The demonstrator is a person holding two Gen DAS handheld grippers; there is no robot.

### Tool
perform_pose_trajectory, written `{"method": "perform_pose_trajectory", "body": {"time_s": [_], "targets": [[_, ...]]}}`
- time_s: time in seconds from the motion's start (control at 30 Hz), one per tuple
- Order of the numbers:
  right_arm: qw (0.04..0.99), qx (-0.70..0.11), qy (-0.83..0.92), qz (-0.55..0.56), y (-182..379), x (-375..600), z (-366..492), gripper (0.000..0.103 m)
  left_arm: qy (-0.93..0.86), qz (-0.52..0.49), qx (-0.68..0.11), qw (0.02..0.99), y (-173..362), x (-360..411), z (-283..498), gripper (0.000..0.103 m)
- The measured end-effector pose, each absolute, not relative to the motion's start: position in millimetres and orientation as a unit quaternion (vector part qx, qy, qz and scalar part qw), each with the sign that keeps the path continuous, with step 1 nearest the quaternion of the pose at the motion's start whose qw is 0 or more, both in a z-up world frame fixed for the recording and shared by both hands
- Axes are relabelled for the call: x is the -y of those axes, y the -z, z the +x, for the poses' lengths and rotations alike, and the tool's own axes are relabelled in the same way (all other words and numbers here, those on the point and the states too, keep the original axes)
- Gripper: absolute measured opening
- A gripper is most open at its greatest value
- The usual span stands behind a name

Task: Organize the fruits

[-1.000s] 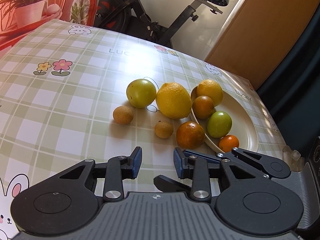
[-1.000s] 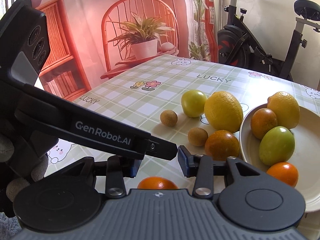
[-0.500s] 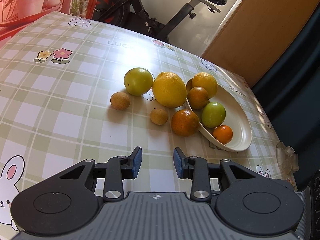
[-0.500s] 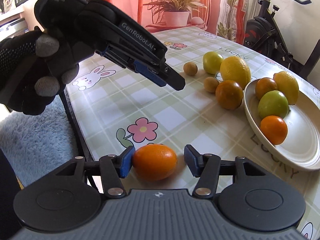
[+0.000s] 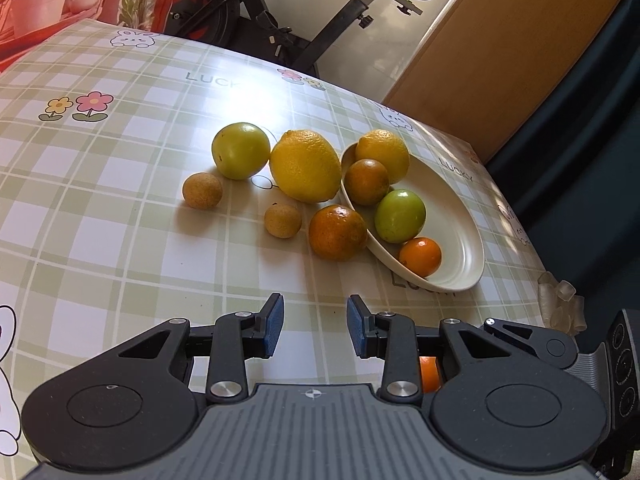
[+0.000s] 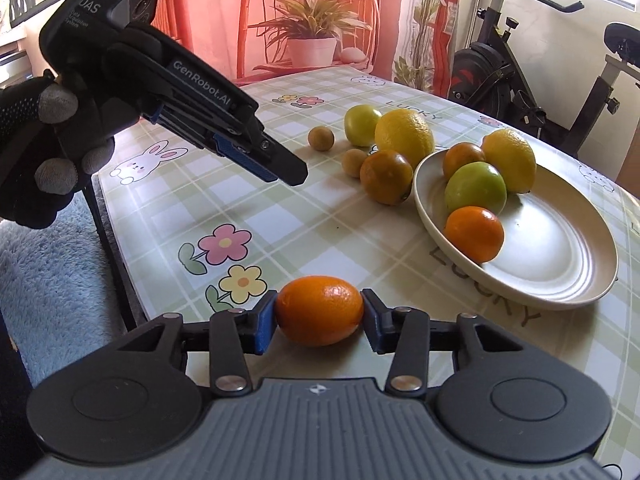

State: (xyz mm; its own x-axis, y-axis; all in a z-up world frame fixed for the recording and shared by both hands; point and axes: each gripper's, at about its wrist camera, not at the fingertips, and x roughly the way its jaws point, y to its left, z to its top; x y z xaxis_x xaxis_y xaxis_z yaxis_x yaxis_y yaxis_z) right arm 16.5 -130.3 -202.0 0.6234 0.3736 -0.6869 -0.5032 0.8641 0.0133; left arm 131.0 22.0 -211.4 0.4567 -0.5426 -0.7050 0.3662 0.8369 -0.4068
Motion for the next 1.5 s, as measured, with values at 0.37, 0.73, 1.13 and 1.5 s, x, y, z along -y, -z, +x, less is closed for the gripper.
{"method": "perform_pose_trajectory", "body": {"time_s": [0.37,0.73,1.13,1.5], "targets": [[0.912,-0.335,-0.225,-0.076,206,129,45,0.046,0.340,-0.057,-0.456,0.821,214,25,122,0.038],[0.915,-0.330,-0.220,-0.076,207,129,42,0.048,0.339,-0.023,-0.466,0.817,224,41,118,0.038],[0.918,-0.329,-0.219,-0.046,206,134,31,0.046,0.322,-0.034,-0.465,0.824,228,41,114,0.038],[0.928,-0.310,-0.207,-0.022,193,142,26,0.045,0.333,0.019,-0.424,0.842,202,62,109,0.038]]}}
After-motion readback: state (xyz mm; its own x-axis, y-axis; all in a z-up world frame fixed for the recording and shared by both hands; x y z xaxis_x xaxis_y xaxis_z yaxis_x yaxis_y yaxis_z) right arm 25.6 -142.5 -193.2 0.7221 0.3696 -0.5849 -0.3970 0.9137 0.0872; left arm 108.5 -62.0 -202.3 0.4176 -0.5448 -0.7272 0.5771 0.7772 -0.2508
